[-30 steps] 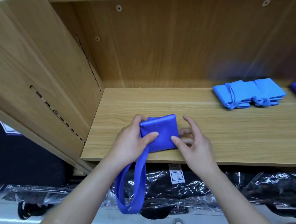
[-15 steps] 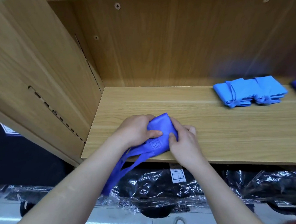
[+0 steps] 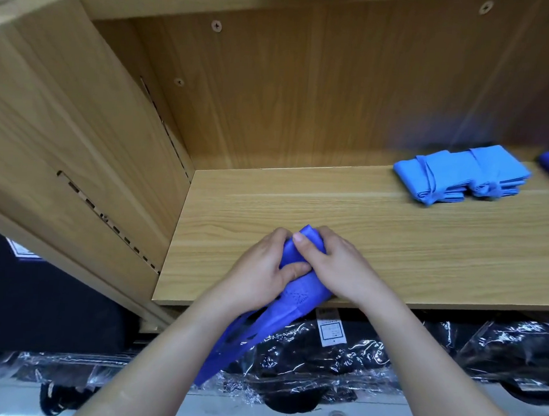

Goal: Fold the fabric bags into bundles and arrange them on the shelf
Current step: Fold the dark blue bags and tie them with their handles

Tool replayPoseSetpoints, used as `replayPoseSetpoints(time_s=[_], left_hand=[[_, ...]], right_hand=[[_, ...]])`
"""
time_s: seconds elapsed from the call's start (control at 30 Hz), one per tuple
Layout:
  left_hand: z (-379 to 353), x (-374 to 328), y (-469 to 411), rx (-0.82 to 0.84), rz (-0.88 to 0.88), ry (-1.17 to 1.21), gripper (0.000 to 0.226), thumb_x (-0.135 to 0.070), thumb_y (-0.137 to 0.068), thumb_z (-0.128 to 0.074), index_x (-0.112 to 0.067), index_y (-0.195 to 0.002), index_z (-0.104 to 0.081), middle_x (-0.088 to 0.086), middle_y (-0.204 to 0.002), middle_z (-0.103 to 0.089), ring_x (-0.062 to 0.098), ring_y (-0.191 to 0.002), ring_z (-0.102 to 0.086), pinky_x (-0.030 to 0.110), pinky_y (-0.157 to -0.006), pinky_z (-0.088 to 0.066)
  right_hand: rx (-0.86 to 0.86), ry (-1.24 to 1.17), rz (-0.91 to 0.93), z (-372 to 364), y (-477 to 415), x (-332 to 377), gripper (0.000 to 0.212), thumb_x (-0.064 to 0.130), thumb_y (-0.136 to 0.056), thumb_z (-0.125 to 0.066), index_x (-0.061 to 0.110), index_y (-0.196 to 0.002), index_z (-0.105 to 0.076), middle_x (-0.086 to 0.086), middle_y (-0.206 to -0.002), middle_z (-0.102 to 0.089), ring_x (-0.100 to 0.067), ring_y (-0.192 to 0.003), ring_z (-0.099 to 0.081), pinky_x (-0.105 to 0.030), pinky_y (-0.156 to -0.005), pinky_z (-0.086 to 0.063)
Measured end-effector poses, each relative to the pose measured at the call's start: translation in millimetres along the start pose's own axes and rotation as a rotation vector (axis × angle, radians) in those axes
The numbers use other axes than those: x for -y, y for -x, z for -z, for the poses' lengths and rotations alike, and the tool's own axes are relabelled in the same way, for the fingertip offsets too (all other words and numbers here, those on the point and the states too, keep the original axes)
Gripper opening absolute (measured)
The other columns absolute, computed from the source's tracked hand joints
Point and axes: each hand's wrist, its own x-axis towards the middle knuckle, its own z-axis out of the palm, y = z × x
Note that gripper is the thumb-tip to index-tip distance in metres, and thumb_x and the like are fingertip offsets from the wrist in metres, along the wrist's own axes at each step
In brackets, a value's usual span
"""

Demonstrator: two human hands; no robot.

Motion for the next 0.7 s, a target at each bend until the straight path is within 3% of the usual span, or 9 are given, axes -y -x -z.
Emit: replayPoseSetpoints(time_s=[0.13,0.17,0.23,0.3,0.37,0.43,0.5,0.6,0.7], left_hand=[[-0.5,-5.7,5.1,-0.039,0.069,0.210,0.053,-0.030,-0.084,-0.073,-0.026,-0.128,-0.043,-0.006,-0.097,-0.062,0.010,-0.083,-0.058,0.028,-0.079,-0.048],[1.7,-5.6,6.0,-0.013,0.106,0.316,0.057,-0.034,-0.078,-0.077,-0.031,-0.126,-0.048,-0.009,-0.097,-0.064,0.010,-0.083,-0.059,0.029,-0.078,-0.050],[8.0,-4.1,9.2,0.043,0.138,0.452,0.046,-0.044,-0.063,-0.079,-0.031,-0.103,-0.060,-0.013,-0.085,-0.065,0.009,-0.073,-0.058,0.029,-0.070,-0.049],[14.8,-5.1,13.4,0.061,0.118,0.345,0.042,-0.051,-0.056,-0.076,-0.022,-0.083,-0.059,-0.012,-0.069,-0.059,0.007,-0.063,-0.049,0.029,-0.062,-0.044],[19.6,-11.3,17.3,-0.003,0.029,0.126,0.040,-0.053,-0.057,-0.067,-0.020,-0.076,-0.053,-0.008,-0.066,-0.057,0.011,-0.061,-0.047,0.034,-0.061,-0.045],[20.8,-23.4,20.8,-0.048,-0.047,0.033,0.026,-0.050,-0.061,-0.058,-0.029,-0.070,-0.046,-0.009,-0.065,-0.055,0.012,-0.061,-0.049,0.036,-0.059,-0.045],[19.5,-36.7,23.0,-0.066,-0.057,-0.011,0.016,-0.051,-0.063,-0.052,-0.038,-0.066,-0.043,-0.013,-0.065,-0.055,0.007,-0.061,-0.050,0.029,-0.056,-0.042],[22.3,-47.0,24.4,-0.042,-0.002,0.004,0.022,-0.048,-0.067,-0.065,-0.040,-0.079,-0.047,-0.018,-0.074,-0.060,0.004,-0.068,-0.054,0.024,-0.061,-0.043],[32.9,-43.2,30.0,0.109,0.129,0.267,0.046,-0.033,-0.068,-0.086,-0.033,-0.104,-0.056,-0.012,-0.093,-0.067,0.008,-0.083,-0.062,0.027,-0.079,-0.051]], right_hand=[[-0.149,0.037,0.098,-2.5,15.3,8.0,0.029,0.056,-0.093,-0.046,0.027,-0.091,-0.045,0.007,-0.083,-0.060,-0.021,-0.086,-0.057,-0.037,-0.075,-0.044],[-0.173,0.046,0.158,-1.3,19.8,10.0,0.030,0.055,-0.093,-0.045,0.026,-0.095,-0.046,0.008,-0.085,-0.060,-0.020,-0.086,-0.056,-0.038,-0.075,-0.043],[-0.152,0.077,0.308,2.0,28.8,13.9,0.032,0.052,-0.090,-0.042,0.023,-0.102,-0.046,0.010,-0.089,-0.057,-0.016,-0.084,-0.053,-0.038,-0.075,-0.042],[-0.090,0.089,0.410,2.8,36.5,16.5,0.029,0.048,-0.090,-0.041,0.023,-0.104,-0.042,0.014,-0.088,-0.051,-0.012,-0.080,-0.048,-0.035,-0.074,-0.039],[-0.072,0.077,0.433,4.7,41.8,21.7,0.028,0.049,-0.090,-0.039,0.024,-0.103,-0.039,0.015,-0.087,-0.047,-0.009,-0.079,-0.045,-0.033,-0.073,-0.037],[-0.131,0.059,0.416,6.5,44.3,29.7,0.033,0.054,-0.089,-0.035,0.022,-0.097,-0.040,0.012,-0.082,-0.049,-0.011,-0.077,-0.046,-0.034,-0.071,-0.039],[-0.237,0.071,0.415,8.0,43.7,36.7,0.043,0.062,-0.089,-0.027,0.021,-0.089,-0.040,0.008,-0.072,-0.049,-0.014,-0.071,-0.047,-0.035,-0.066,-0.039],[-0.282,-0.003,0.402,5.6,38.3,33.1,0.044,0.058,-0.091,-0.028,0.017,-0.083,-0.042,0.006,-0.064,-0.048,-0.017,-0.065,-0.048,-0.038,-0.064,-0.040],[-0.353,-0.220,0.319,5.4,32.8,22.1,0.037,0.043,-0.094,-0.035,0.011,-0.079,-0.044,0.003,-0.064,-0.048,-0.011,-0.063,-0.044,-0.036,-0.064,-0.036]])
